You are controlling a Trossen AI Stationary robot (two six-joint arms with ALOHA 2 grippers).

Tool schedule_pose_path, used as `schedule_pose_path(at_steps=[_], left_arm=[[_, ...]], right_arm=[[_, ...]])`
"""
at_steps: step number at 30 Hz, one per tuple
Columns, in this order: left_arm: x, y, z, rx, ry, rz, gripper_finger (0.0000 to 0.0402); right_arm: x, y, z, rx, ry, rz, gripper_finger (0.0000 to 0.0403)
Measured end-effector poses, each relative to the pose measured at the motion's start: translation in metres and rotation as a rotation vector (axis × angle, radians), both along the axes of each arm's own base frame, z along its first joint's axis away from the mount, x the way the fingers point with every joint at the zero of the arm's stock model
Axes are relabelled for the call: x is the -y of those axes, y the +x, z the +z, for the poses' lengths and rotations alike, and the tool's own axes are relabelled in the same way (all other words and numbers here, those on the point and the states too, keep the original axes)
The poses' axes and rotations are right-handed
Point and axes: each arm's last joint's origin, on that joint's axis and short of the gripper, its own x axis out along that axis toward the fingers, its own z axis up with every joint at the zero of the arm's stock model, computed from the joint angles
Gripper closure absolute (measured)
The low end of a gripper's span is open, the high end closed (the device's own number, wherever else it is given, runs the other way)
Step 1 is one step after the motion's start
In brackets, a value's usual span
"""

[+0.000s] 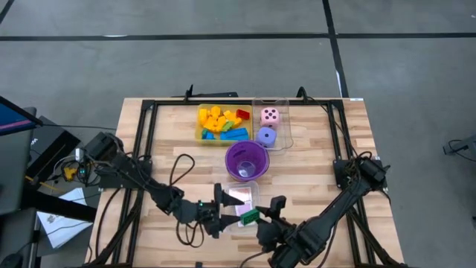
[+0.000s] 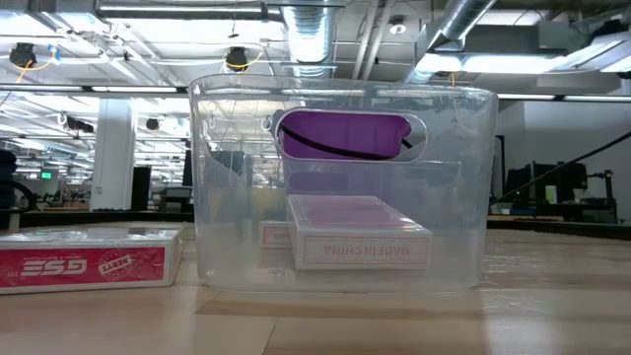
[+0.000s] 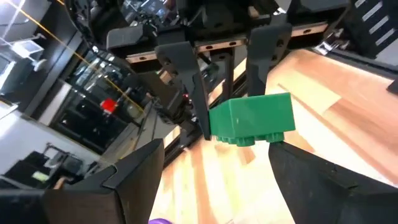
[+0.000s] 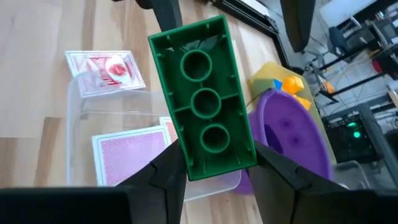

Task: Pick & Place Toys
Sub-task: Put the green game piece into the yellow bin

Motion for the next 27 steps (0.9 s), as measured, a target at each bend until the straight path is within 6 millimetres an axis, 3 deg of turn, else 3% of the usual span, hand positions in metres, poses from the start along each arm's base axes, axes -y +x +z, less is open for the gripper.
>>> schedule_pose_path(at_steps=[21,27], left_arm=[[0.0033,-0.0011,-0.0049,-0.052,-0.105,-0.08,0.0116],[-0.0003,0.0016,0.0009,0.004,-0.114,-0.046,0.0116]], right_arm=[[-0.0019,0.0102,0.0039,0.044,-0.008,0.036,0.0262],[-0.0026,0.01,0.0038,0.043,-0.003,0.04,0.0262]])
